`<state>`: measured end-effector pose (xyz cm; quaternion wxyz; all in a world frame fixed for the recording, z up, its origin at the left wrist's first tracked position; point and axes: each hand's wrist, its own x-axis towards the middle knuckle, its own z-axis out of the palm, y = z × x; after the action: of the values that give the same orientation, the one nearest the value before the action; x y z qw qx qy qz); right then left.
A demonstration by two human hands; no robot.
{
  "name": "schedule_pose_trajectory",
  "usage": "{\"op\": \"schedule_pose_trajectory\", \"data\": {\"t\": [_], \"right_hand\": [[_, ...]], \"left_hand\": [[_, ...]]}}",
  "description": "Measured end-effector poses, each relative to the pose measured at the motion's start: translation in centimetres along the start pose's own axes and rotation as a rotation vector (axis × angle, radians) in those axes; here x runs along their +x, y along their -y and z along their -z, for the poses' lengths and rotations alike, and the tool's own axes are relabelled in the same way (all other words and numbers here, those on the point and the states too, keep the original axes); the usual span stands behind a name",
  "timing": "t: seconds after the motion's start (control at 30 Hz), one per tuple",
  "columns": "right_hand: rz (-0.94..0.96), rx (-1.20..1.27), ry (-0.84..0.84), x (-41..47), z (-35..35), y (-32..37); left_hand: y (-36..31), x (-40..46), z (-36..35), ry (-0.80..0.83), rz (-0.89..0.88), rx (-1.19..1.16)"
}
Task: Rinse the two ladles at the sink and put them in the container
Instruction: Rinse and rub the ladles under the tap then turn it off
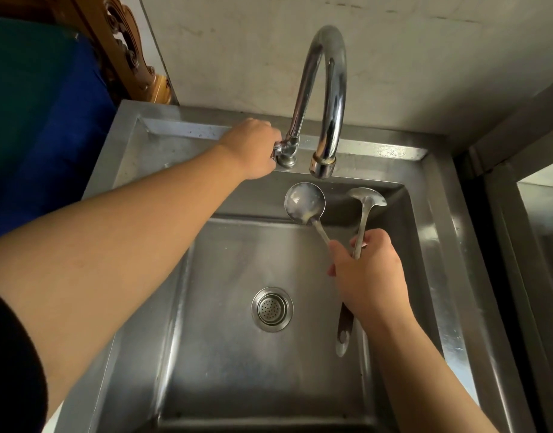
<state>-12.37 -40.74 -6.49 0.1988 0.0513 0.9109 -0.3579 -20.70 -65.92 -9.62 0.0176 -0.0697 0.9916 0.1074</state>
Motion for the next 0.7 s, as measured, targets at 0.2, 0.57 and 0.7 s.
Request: {"op": "schedule_pose_trajectory", "data": {"t": [0.2, 0.57, 0.7], "right_hand": [[0.014, 0.024, 0.001, -0.2, 0.3, 0.4], [0.013, 0.021, 0.01, -0.4, 0.0, 0.5], [0.006, 0.012, 0.019, -0.6, 0.1, 0.8]], "left_hand": [[0.1, 0.4, 0.3, 0.046, 0.051, -0.058], [-0.1, 0.7, 1.3, 0.122, 0.064, -0.066], [-0.7, -0.1, 1.4, 0.162, 0.09, -0.057]]}}
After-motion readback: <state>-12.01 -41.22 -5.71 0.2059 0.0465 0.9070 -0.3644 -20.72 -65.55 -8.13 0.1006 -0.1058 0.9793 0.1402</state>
